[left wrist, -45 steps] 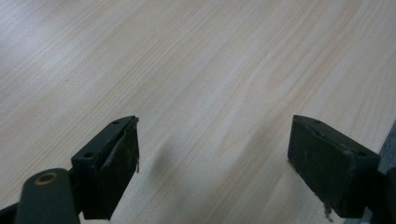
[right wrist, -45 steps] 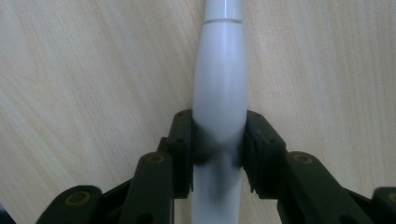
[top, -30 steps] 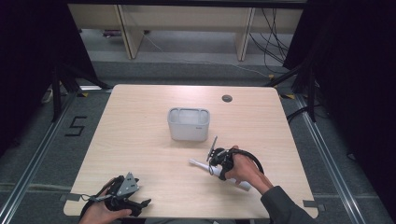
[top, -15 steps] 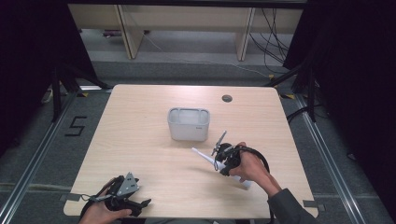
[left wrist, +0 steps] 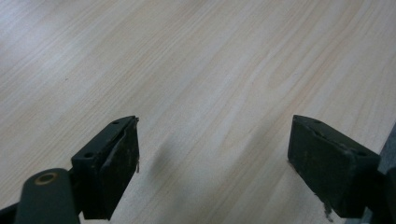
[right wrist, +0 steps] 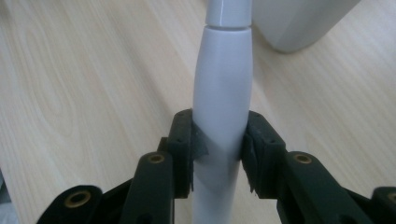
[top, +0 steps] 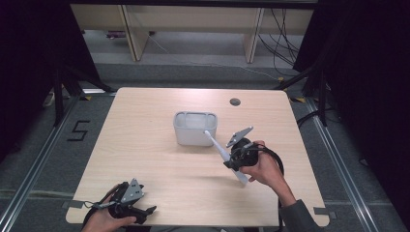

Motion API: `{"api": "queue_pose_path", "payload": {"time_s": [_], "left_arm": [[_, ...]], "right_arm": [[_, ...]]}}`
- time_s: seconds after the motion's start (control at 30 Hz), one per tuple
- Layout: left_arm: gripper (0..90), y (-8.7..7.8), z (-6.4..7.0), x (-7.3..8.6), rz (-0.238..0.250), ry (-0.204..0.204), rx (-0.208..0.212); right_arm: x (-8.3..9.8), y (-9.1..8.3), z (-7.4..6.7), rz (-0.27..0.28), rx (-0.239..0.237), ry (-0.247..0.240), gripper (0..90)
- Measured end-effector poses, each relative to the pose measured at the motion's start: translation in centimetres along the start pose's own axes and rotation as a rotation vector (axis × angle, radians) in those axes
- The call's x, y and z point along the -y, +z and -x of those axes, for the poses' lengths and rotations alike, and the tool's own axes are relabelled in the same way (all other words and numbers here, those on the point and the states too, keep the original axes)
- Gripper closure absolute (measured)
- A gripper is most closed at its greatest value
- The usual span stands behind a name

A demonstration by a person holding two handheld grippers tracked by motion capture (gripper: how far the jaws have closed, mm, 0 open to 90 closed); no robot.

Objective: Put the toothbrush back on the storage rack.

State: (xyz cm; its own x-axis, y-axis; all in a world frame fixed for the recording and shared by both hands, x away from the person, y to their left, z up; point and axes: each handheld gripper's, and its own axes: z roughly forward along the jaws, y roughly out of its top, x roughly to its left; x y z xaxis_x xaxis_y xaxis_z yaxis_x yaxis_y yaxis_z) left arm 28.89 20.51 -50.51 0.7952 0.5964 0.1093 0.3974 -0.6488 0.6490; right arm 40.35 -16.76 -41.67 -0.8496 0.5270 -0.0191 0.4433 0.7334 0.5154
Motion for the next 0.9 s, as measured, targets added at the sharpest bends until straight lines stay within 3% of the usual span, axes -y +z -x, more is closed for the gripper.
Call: {"api": "queue_pose_path", "payload": {"time_s": [0.1, 0.13, 0.17, 0.27, 0.3, 0.33, 0.37, 0.47, 0.57, 0.67, 0.7, 0.73, 0.77, 0.8, 0.83, 0.87, 0.9], "left_arm": [[16.4, 0.0, 0.0, 0.0, 0.001, 0.0, 0.001], [16.4, 0.0, 0.0, 0.0, 0.0, 0.003, 0.002], [16.4, 0.0, 0.0, 0.0, 0.001, 0.003, 0.0], [16.4, 0.0, 0.0, 0.0, 0.0, 0.0, -0.001], [16.4, 0.0, 0.0, 0.0, 0.002, 0.0, 0.0], [16.4, 0.0, 0.0, 0.0, 0.001, 0.001, 0.0], [16.4, 0.0, 0.0, 0.0, 0.001, 0.0, -0.001], [16.4, 0.0, 0.0, 0.0, 0.001, -0.001, -0.001], [16.4, 0.0, -0.1, 0.0, -0.003, 0.004, -0.001], [16.4, 0.0, 0.0, 0.0, 0.01, -0.006, 0.002], [16.4, 0.0, 0.0, 0.0, 0.008, -0.005, 0.001], [16.4, 0.0, -0.1, 0.0, 0.002, 0.002, 0.0], [16.4, 0.0, -0.1, 0.0, -0.002, 0.002, 0.0], [16.4, -0.1, -0.1, -0.1, -0.006, 0.003, 0.001], [16.4, -0.1, 0.0, -0.1, 0.004, -0.004, 0.005], [16.4, 0.0, 0.0, 0.0, 0.008, -0.004, 0.003], [16.4, -0.1, -0.1, 0.0, 0.002, 0.003, -0.001]], "right_arm": [[-0.1, -0.3, 0.2, 0.06, 0.013, 0.016, 67.0], [-0.1, -0.6, 0.1, 0.054, 0.01, 0.043, 66.9], [-0.2, -0.7, 0.4, 0.076, 0.015, 0.022, 67.0], [-0.2, -1.1, 0.6, 0.125, 0.031, 0.06, 66.9], [-0.2, -1.2, 0.8, 0.152, 0.04, 0.043, 66.9], [-0.2, -1.4, 0.7, 0.152, 0.032, 0.064, 66.9], [-0.1, -1.6, 1.1, 0.167, 0.045, 0.037, 66.9], [-0.1, -1.8, 1.3, 0.217, 0.052, 0.059, 66.9], [0.0, -2.1, 1.5, 0.248, 0.067, 0.127, 66.9], [0.1, -2.2, 1.9, 0.295, 0.078, 0.119, 66.9], [0.1, -2.1, 2.0, 0.313, 0.07, 0.136, 66.9], [0.0, -2.2, 2.2, 0.306, 0.059, 0.119, 66.9], [0.0, -2.3, 2.2, 0.318, 0.069, 0.138, 66.9], [0.0, -2.3, 2.4, 0.337, 0.075, 0.118, 66.9], [0.0, -2.3, 2.2, 0.333, 0.061, 0.157, 66.9], [0.0, -2.3, 2.6, 0.359, 0.077, 0.121, 66.9], [-0.1, -2.3, 2.5, 0.364, 0.059, 0.141, 66.9]]}}
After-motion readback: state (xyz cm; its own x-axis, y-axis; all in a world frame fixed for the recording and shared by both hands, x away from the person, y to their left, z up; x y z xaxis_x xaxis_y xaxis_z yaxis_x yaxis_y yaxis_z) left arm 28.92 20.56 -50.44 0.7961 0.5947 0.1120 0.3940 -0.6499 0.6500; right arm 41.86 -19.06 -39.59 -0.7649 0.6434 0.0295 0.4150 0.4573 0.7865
